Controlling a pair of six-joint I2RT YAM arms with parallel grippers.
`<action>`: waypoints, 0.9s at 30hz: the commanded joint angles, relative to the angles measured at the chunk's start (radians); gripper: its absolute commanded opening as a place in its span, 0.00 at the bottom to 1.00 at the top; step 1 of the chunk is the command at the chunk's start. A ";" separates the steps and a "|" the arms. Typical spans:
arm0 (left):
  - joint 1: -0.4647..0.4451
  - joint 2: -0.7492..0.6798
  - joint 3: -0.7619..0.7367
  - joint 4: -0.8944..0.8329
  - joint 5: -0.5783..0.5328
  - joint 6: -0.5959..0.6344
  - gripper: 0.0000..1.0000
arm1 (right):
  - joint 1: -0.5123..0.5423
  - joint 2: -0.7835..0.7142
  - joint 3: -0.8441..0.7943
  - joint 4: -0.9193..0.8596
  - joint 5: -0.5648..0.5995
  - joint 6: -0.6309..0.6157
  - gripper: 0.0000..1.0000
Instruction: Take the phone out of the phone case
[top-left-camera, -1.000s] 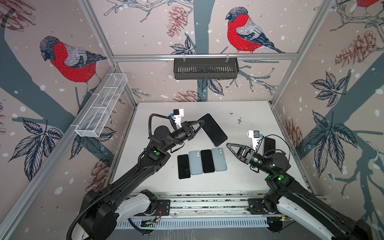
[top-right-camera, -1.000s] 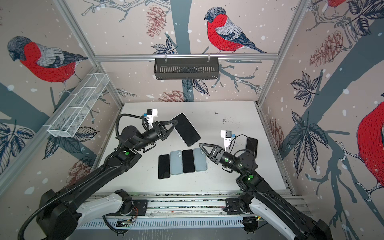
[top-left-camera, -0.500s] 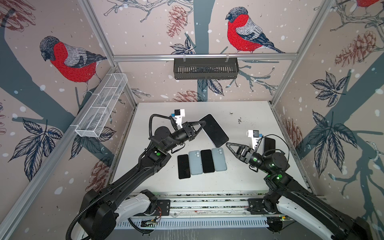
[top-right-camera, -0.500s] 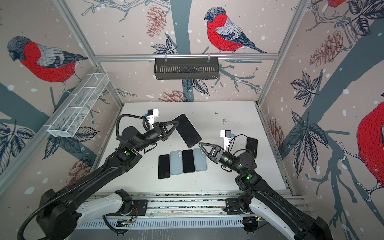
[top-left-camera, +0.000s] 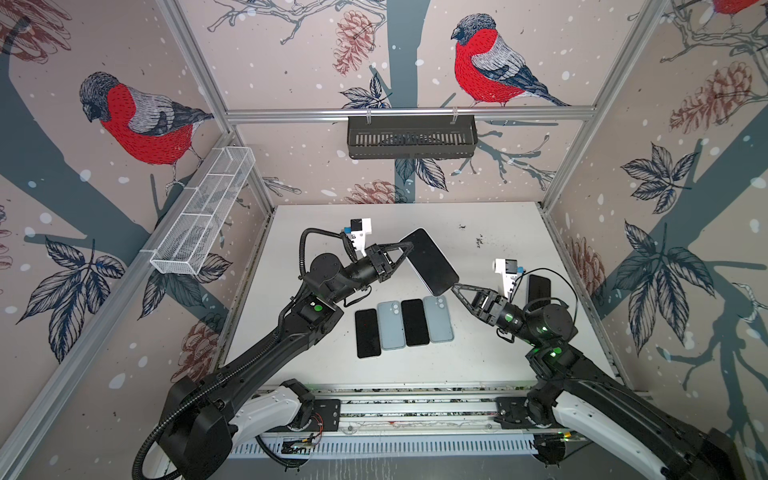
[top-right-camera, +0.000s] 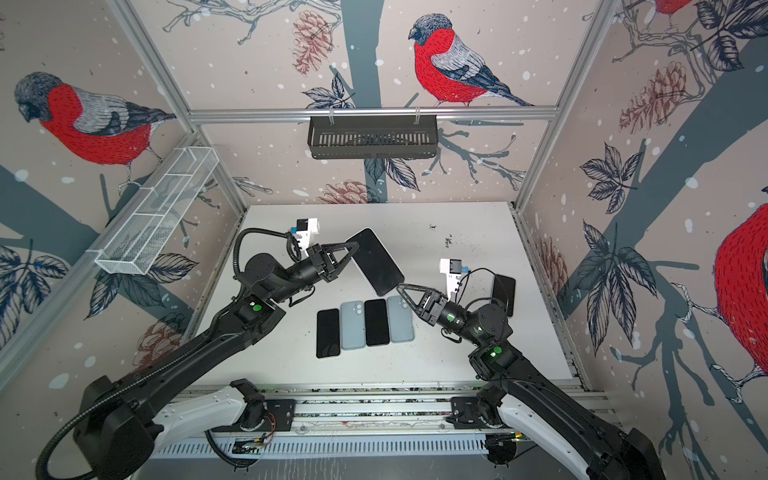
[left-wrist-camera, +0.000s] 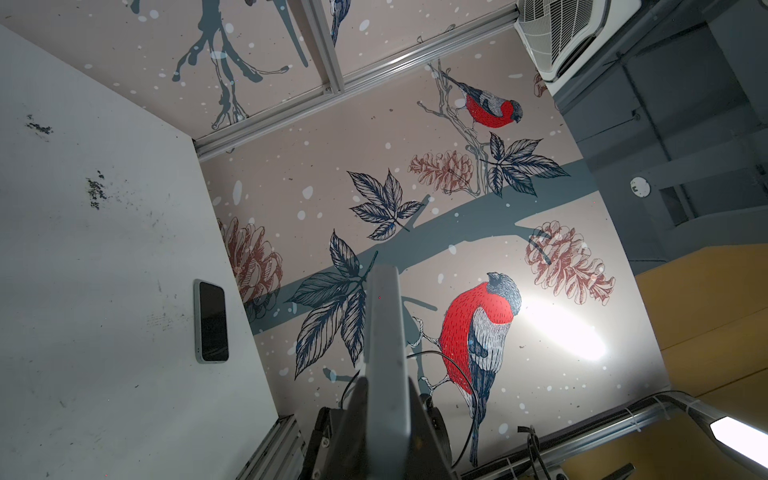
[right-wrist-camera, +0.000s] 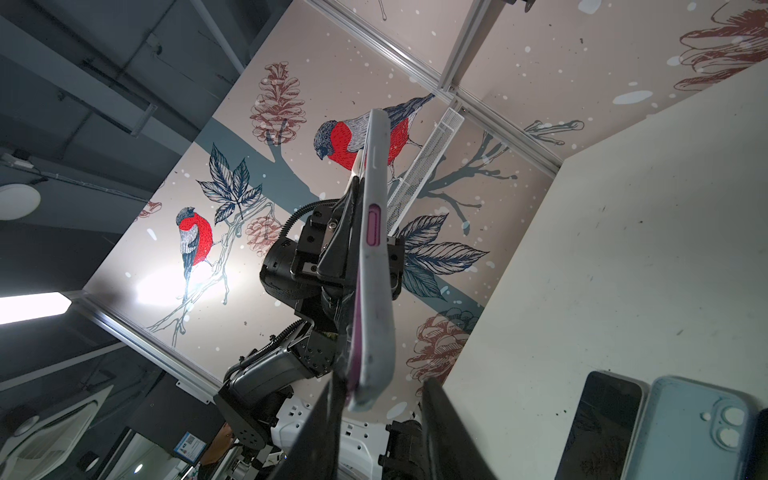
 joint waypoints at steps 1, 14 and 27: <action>-0.003 -0.006 0.003 0.109 0.005 -0.006 0.00 | -0.001 0.000 -0.005 0.042 0.000 0.013 0.33; -0.005 -0.011 0.003 0.113 -0.004 -0.008 0.00 | -0.002 -0.005 -0.025 0.048 0.000 0.014 0.33; -0.038 0.016 0.017 0.132 0.011 0.003 0.00 | -0.012 0.004 -0.009 0.045 0.000 0.013 0.33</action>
